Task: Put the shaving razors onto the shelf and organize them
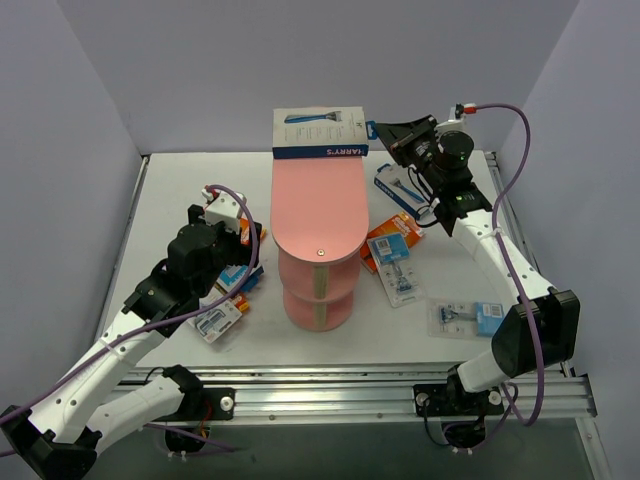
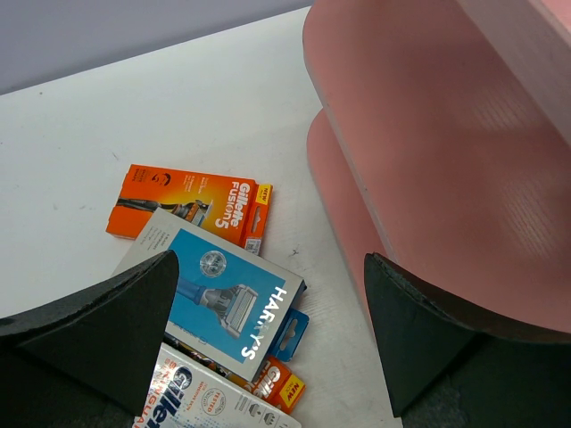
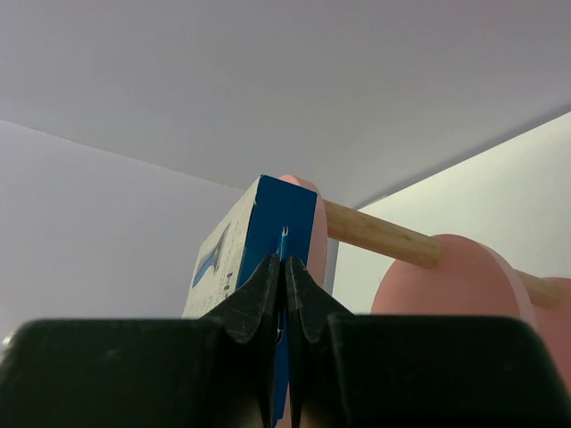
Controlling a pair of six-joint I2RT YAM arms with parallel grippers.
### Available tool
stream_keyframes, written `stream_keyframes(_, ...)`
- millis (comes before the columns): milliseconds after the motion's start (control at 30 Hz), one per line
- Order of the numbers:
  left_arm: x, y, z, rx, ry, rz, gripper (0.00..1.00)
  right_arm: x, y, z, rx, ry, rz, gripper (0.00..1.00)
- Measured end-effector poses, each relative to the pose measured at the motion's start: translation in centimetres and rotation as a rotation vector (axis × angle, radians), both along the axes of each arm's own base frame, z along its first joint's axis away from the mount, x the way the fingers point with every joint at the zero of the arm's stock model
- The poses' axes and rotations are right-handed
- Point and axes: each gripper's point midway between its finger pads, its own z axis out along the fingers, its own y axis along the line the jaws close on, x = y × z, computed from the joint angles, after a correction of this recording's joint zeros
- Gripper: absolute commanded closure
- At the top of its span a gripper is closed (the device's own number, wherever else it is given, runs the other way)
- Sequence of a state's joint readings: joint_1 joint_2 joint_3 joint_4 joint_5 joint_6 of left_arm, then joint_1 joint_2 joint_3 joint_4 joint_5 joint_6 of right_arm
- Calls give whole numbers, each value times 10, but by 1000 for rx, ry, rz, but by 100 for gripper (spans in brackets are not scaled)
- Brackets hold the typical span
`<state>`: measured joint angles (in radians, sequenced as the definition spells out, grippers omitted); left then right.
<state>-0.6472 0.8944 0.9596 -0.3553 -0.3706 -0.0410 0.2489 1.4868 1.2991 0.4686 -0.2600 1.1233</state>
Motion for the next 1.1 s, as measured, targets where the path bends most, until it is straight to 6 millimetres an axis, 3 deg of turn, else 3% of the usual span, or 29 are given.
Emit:
stream_keyframes(767,0,0,0,0,0,0,6,-1,2,3,6,-14,12,94)
stream_keyframes(867,0,0,0,0,0,0,6,-1,2,3,7,-14,13,88)
stream_keyframes(1000,0,0,0,0,0,0,6,-2,3,1,8,-12,19,67)
stream_keyframes(1100,0,0,0,0,0,0,6,-2,3,2,9,-16,20,59)
